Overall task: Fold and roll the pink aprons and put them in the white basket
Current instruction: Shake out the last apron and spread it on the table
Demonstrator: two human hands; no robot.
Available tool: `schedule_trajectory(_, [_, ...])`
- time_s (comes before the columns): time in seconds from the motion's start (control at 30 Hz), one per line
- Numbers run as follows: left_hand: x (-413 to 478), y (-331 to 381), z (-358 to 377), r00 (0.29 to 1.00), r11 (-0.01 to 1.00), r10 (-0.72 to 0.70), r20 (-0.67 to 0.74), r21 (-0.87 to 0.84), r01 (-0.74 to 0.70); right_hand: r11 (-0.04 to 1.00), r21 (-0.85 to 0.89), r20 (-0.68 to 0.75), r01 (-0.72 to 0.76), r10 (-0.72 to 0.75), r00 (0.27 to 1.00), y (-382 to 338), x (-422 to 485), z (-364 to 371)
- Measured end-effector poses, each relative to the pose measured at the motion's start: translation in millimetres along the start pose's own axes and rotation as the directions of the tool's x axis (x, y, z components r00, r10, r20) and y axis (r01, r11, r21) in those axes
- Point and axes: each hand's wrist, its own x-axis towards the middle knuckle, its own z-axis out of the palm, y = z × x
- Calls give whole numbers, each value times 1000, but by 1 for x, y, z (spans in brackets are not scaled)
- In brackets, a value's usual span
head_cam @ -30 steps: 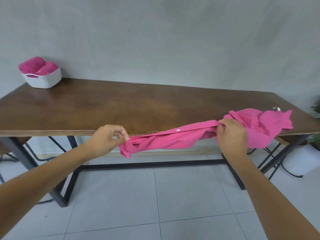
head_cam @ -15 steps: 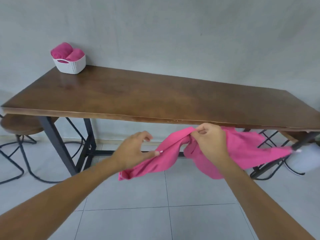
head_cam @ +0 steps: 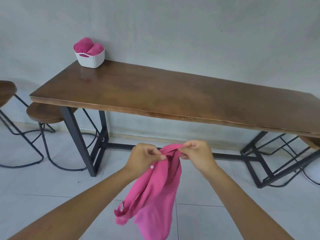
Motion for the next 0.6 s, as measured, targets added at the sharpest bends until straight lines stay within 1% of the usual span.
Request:
schedule_trajectory(0.1, [8,13,-32,997,999,-24,73,37,21,996,90,76,-12,6,997,2,-1,13])
schedule_trajectory(0.2, [20,29,-65,993,994,-62,104,92,53,988,152,179,-3,-24,984,-4,-1,28])
schedule_trajectory(0.3, [33,53,-96,990,967,-75,119,249,44,989,146,267,32,-71,961,-12,1,43])
schedule_trajectory(0.4, [48,82,-122,993,902,-38,113,432,-14,986,154,345,72,-122,931,-23,2,56])
schedule_trajectory(0.47, [57,98,-135,992,872,-40,123,490,-25,984,117,357,132,-166,919,-33,2,65])
schedule_trajectory(0.6, [68,127,-150,978,821,-67,200,568,-59,972,111,294,206,-230,928,-51,-1,72])
